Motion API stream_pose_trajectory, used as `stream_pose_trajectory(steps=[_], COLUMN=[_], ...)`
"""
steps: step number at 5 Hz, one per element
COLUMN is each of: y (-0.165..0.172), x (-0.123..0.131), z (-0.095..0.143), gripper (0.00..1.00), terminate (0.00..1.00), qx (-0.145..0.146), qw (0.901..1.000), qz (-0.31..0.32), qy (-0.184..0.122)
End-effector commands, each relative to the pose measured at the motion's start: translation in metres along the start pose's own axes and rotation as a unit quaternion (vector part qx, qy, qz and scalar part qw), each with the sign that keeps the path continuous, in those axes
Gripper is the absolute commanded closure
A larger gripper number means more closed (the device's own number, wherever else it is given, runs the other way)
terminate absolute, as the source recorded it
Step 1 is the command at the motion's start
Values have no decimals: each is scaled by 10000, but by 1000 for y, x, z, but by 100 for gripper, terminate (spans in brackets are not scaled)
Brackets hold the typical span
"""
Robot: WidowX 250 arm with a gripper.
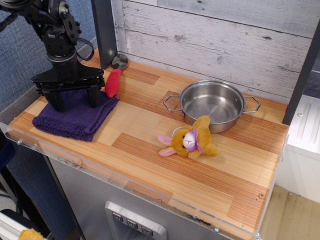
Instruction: Move the spoon and a towel to the left side of the counter.
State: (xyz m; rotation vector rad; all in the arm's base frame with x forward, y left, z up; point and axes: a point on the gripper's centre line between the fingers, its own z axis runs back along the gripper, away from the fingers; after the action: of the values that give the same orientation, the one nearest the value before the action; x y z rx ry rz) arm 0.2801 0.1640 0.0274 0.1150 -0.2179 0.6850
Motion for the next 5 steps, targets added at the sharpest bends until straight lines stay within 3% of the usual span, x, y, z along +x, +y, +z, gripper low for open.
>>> stream_pose_trajectory(steps=[1, 3, 5], y=[-8, -23, -23], x=[20, 14, 14], z=[61, 117, 117], gripper=[0, 0, 0], terminate=[0, 0, 0], qx=[-388, -828, -828], qw=[9961, 9911, 9911], qz=[34, -140, -140], qy=[-788, -1035, -1035])
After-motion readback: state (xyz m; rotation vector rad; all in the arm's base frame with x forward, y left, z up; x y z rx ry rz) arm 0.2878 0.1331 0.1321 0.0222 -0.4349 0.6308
